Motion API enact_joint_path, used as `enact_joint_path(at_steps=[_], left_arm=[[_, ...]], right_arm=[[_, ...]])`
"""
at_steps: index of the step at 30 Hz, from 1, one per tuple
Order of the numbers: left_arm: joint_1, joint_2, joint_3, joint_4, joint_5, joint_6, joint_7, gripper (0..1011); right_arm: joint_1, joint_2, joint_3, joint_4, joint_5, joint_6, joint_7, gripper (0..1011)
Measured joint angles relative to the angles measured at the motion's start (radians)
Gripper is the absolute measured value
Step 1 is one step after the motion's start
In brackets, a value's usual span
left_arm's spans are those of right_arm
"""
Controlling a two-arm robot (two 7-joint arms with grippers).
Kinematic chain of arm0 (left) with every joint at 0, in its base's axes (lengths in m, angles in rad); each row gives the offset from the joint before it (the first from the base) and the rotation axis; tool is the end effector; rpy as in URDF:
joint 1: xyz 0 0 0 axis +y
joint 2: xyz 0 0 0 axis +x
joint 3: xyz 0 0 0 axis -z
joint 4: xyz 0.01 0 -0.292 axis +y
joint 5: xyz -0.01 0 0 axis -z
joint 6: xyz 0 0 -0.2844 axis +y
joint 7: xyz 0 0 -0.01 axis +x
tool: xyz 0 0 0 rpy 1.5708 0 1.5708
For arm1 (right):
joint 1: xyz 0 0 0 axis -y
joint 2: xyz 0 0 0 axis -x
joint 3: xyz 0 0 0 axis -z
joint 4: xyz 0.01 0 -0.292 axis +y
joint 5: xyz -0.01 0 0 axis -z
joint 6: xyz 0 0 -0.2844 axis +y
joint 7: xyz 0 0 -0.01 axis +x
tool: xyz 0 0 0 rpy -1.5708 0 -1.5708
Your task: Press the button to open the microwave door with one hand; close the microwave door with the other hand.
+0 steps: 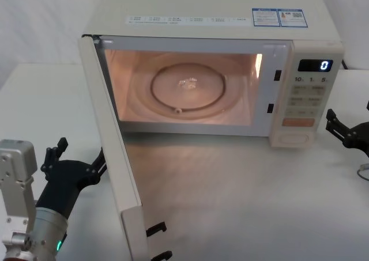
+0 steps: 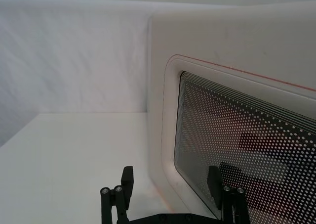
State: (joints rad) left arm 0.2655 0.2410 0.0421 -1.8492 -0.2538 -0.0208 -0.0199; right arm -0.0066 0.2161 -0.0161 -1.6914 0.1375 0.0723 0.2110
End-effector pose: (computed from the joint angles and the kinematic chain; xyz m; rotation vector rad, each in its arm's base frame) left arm 0.2282 0.0406 -0.2870 -0.0380 0.0140 1.4460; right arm 0.3017 -0.0524 -0.2641 -0.0408 -0.0843 -1.3244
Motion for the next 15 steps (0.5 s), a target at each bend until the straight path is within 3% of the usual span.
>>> enact_joint_path(at_steps=[7,15], left_arm=[[0.000,0.000,0.000,0.000,0.000,0.000,0.000,840],[0.000,0.000,0.000,0.000,0.000,0.000,0.000,590]], right_arm=[[0.000,0.000,0.000,0.000,0.000,0.000,0.000,1002],[0.000,0.000,0.000,0.000,0.000,0.000,0.000,1002]])
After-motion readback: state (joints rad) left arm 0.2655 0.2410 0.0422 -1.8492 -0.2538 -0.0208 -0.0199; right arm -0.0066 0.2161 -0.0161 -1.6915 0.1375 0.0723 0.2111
